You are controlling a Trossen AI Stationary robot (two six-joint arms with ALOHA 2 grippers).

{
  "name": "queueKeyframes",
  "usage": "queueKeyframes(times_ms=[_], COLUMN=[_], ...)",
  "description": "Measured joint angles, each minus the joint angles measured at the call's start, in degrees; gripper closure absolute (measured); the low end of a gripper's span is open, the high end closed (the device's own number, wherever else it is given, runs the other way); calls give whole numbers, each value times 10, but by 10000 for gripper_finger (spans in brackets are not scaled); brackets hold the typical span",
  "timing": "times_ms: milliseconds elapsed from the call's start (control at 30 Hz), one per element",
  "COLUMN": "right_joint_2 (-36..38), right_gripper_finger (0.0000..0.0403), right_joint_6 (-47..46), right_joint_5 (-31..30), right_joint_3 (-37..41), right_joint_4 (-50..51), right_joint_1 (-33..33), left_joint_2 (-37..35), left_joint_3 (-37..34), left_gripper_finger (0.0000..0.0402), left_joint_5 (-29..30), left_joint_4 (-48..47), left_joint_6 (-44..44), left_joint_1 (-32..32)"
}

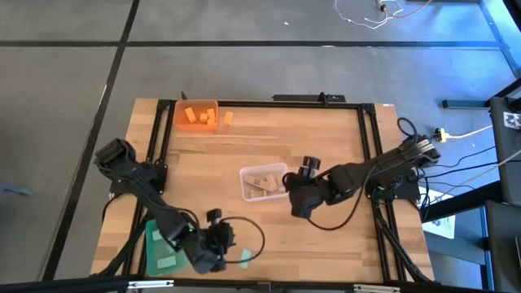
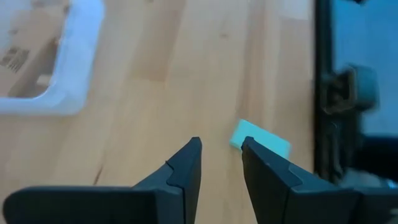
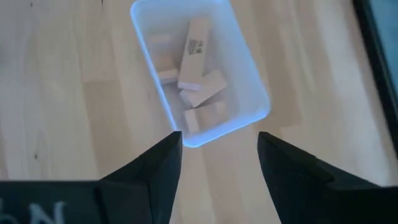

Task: Sort & place blocks by color
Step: Put the blue block into the green bin

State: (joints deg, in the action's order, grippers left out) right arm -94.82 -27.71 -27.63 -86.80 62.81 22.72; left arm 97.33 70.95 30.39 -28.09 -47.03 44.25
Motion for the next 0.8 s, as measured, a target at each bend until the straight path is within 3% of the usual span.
queueKeyframes(times_ms=[333,667,800], right_joint_2=[67,67,90], right_gripper_finger=[194,194,194], right_joint_6=[12,15,54], right_joint_5=[-11,27,44], right_joint_3=[0,2,54], right_joint_4=[3,-22,-106], right_joint_1=[-2,-2,-2], left_joint_2=[5,5,5], left_joint_3=[3,3,3], left_gripper_finger=[296,296,296], left_joint_5=[-5,-35,-35], left_joint_4=[-32,-34,-37], left_joint_6=[-106,-125,-125], left_joint_1=[-14,-14,-14])
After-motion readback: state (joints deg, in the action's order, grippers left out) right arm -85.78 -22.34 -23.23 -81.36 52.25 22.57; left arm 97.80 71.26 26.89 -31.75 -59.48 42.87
